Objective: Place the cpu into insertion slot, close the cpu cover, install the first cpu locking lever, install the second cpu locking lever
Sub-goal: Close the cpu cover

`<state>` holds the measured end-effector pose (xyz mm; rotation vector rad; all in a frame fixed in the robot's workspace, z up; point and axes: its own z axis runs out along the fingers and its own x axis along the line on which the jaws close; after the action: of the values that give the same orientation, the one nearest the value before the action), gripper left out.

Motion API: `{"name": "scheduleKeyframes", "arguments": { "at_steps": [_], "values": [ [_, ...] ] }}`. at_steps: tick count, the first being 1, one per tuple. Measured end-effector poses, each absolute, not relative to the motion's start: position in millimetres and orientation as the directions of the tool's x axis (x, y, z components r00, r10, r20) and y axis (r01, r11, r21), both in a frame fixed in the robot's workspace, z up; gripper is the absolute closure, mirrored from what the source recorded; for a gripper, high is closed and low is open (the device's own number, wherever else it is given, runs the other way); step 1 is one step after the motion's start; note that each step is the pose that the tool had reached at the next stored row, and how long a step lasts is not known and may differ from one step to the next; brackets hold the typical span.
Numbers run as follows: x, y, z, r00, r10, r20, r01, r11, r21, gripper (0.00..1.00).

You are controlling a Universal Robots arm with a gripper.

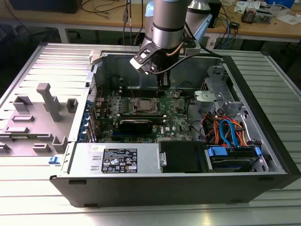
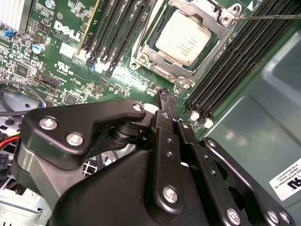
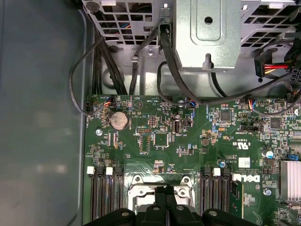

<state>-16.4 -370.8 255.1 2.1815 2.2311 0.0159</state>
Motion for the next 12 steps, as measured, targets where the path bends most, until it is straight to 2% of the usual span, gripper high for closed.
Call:
{"name": "scheduleKeyframes", "arguments": {
  "at_steps": [12],
  "values": [
    [-26.7,-372.1,251.9,-0.022,1.000,-0.008,1.000,0.022,0.022,0.89]
  ]
}}
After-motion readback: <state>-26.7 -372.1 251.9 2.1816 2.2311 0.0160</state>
